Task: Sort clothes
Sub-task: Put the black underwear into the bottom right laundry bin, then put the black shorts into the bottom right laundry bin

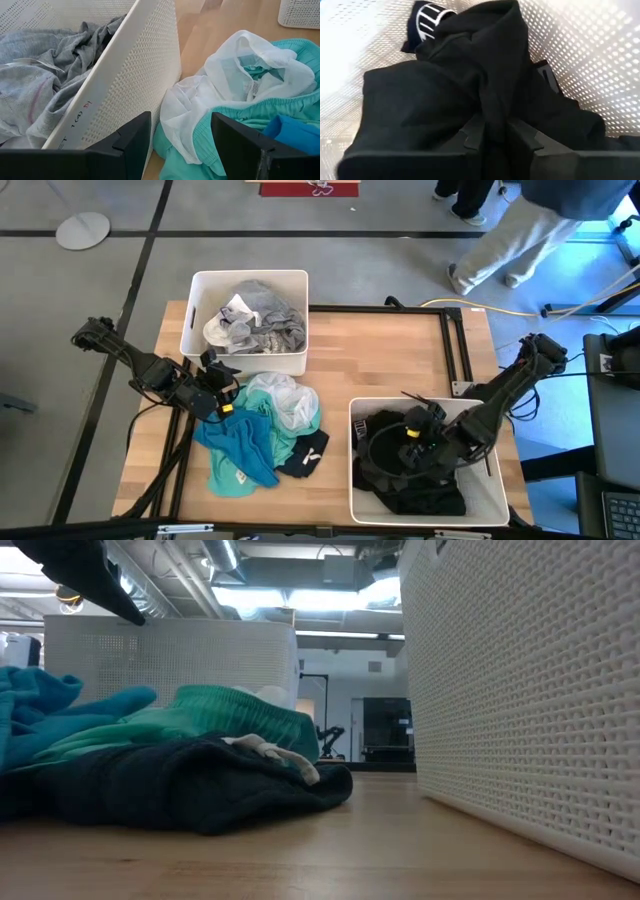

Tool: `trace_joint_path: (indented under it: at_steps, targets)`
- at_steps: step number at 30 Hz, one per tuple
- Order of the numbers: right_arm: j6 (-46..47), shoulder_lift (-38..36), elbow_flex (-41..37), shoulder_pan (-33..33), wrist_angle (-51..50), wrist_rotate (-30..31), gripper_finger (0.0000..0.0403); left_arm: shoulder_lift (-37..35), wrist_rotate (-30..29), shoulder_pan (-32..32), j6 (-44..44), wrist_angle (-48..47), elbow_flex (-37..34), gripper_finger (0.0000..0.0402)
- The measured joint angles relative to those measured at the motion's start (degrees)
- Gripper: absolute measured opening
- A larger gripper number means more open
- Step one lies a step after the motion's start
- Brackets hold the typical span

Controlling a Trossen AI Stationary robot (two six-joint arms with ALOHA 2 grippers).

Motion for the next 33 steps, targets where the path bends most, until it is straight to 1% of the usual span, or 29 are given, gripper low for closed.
trace_joint_path:
  at_steps: [3, 6, 10, 12, 14, 17, 19, 21, 24, 26, 29, 33]
  targets:
    - [-0.3, 0.0, 0.0, -1.3, 0.2, -2.9, 0.0084, 0.0, 0.0, 0.0, 0.0, 0.0, 0.0, 0.0196]
    - [-0.4, 0.0, 1.9, -2.7, -2.2, -9.6, 0.0122, 0.0, 0.0, 0.0, 0.0, 0.0, 0.0, 0.0196]
    - [-0.4, 0.0, 8.0, -4.8, -7.1, -19.2, 0.0160, 0.0, 0.0, 0.0, 0.0, 0.0, 0.0, 0.0196]
    - [-0.4, 0.0, 12.3, -5.8, -9.1, -21.8, 0.0170, 0.0, 0.0, 0.0, 0.1, 0.0, 0.0, 0.0196]
    - [-0.4, 0.0, 16.9, -7.0, -11.8, -22.4, 0.0174, 0.0, 0.0, 0.0, 0.2, 0.0, 0.0, 0.0196]
    - [-1.2, -0.1, 23.2, -8.3, -14.5, -20.7, 0.0172, 0.0, 0.0, 0.0, 0.2, 0.0, 0.0, 0.0196]
    - [-5.1, -0.1, 26.3, -9.0, -14.5, -16.9, 0.0169, 0.0, 0.0, 0.0, 0.2, 0.0, 0.0, 0.0196]
    - [-10.5, -0.1, 28.5, -9.2, -12.7, -11.3, 0.0168, 0.0, 0.0, 0.0, 0.5, 0.0, 0.0, 0.0196]
    - [-21.0, -0.1, 29.5, -9.9, -6.3, -3.1, 0.0168, 0.0, 0.0, 0.0, 0.6, 0.0, 0.0, 0.0196]
    - [-28.7, 0.0, 29.5, -10.8, -1.3, 0.0, 0.0168, 0.0, 0.0, 0.0, 0.6, 0.1, 0.0, 0.0196]
    - [-38.4, 1.3, 29.5, -13.6, 5.2, 1.7, 0.0168, 0.0, 0.0, 0.0, 0.5, 0.1, 0.0, 0.0196]
    - [-46.7, 5.1, 29.5, -17.5, 13.3, -0.2, 0.0168, 0.0, 0.0, 0.0, 0.3, 0.1, 0.0, 0.0196]
